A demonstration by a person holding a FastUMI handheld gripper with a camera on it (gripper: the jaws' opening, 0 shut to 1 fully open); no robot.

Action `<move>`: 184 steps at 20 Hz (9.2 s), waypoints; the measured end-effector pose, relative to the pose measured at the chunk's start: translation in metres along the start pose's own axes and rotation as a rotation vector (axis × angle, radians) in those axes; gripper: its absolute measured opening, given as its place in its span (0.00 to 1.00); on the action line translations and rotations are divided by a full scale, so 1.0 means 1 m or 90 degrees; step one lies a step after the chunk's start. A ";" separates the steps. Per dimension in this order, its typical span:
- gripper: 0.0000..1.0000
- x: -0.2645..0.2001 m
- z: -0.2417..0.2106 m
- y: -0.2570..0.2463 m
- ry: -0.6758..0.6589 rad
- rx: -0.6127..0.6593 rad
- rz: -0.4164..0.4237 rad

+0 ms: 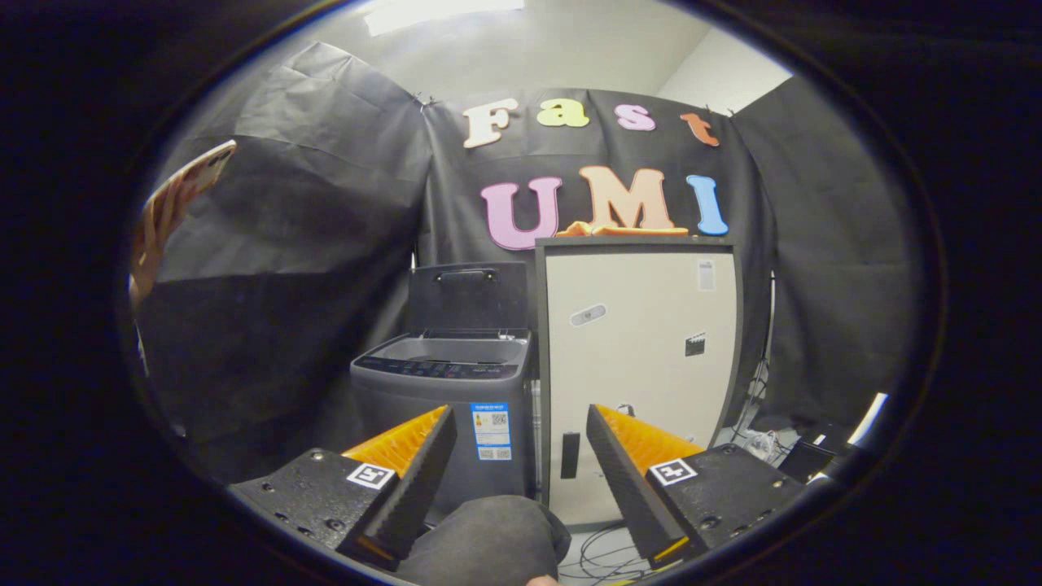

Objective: Put the clothes into the washing machine and then close the washing machine lid.

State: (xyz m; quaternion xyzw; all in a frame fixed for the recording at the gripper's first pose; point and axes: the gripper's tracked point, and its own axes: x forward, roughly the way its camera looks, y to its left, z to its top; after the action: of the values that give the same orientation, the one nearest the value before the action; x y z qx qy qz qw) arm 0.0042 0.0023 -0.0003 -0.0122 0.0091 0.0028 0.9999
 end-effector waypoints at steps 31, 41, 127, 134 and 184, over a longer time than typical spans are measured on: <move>0.98 0.101 0.122 -0.037 -0.007 -0.017 0.016; 0.98 0.168 0.192 -0.051 0.003 -0.049 0.009; 0.05 0.418 0.273 0.077 0.163 0.012 0.067; 0.05 0.422 0.250 0.115 0.191 0.011 0.108; 0.50 0.474 0.056 0.219 0.288 0.001 0.127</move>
State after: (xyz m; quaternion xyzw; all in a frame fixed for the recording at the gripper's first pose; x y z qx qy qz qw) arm 0.4781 0.2254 0.0415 -0.0111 0.2338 0.0987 0.9672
